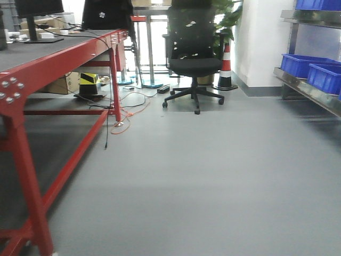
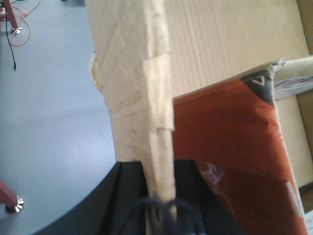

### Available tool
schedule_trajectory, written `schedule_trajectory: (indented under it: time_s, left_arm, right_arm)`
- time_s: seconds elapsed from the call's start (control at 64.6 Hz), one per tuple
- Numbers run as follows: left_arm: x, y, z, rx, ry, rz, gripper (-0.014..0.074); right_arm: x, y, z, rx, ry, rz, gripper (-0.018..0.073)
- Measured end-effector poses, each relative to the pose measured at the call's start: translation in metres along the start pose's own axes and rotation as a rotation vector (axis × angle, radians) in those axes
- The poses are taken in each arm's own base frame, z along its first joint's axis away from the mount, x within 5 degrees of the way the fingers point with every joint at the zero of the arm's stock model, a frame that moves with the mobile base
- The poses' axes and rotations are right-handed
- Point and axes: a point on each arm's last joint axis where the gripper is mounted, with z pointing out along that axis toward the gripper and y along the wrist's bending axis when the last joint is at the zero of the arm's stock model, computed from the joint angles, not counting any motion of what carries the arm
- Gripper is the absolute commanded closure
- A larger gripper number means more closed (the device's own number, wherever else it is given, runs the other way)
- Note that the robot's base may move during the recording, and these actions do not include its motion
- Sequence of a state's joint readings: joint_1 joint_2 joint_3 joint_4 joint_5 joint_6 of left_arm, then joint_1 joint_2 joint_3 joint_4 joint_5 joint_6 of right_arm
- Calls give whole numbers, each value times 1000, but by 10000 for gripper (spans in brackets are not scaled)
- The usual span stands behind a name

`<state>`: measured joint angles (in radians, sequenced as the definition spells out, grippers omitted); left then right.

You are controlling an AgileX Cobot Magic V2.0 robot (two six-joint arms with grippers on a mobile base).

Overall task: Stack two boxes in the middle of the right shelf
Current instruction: 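Drive the base past the red table toward the steel shelf rack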

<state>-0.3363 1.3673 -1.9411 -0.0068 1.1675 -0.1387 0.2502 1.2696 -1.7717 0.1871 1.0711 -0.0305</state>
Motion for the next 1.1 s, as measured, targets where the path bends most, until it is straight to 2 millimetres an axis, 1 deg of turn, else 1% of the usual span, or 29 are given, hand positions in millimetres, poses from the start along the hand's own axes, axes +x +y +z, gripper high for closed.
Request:
schedule_trajectory:
  time_s: [1.1]
  left_arm:
    - [0, 1, 0, -6, -1, 3, 708]
  right_arm:
    - [0, 0, 0, -2, 0, 1, 713]
